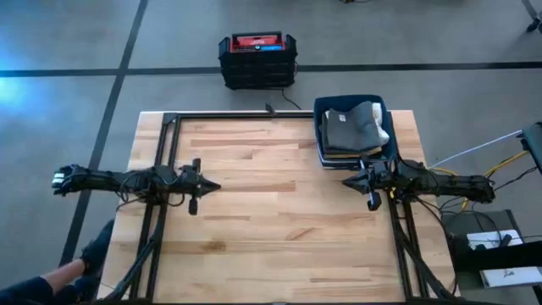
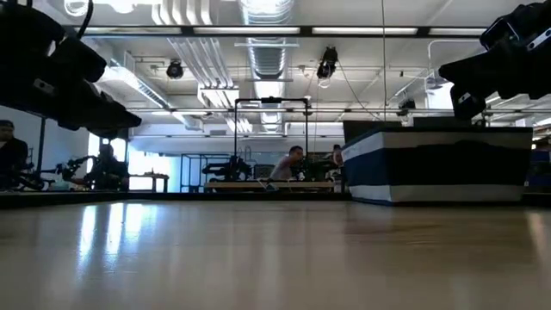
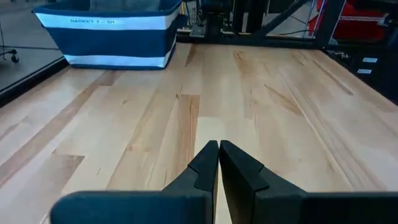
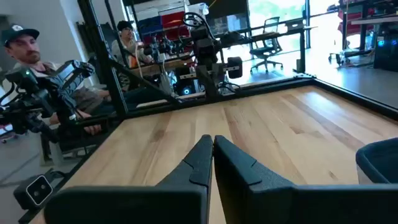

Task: Fold towel
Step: Return to Home Position

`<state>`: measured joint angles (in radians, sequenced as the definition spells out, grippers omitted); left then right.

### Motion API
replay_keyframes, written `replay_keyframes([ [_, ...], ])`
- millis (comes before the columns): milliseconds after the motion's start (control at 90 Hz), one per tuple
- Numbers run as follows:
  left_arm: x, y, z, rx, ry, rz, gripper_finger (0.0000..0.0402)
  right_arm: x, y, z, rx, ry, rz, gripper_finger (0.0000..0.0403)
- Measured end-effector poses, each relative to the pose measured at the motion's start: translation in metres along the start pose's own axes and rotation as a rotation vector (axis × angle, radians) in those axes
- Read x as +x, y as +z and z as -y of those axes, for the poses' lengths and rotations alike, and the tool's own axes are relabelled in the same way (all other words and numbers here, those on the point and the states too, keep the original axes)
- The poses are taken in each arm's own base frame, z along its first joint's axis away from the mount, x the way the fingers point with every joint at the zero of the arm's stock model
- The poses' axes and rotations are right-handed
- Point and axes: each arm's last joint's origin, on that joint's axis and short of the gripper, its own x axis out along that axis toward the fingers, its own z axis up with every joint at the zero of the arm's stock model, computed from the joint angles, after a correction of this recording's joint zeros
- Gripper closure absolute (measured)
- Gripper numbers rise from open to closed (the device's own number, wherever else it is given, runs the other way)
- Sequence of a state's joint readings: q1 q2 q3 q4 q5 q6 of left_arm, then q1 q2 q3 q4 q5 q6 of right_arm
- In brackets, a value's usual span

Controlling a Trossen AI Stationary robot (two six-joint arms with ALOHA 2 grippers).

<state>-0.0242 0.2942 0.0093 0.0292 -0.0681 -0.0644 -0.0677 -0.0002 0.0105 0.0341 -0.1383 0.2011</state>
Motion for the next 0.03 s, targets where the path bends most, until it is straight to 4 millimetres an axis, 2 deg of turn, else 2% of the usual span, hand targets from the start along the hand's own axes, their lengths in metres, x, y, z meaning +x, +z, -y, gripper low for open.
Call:
replay_keyframes([
  [33, 0.0001, -0.0002, 0.0000, 0.000, 0.000, -0.002, 0.0398, 0.0000, 0.0000, 0.0000, 0.000, 0.000, 0.000, 0.0403],
])
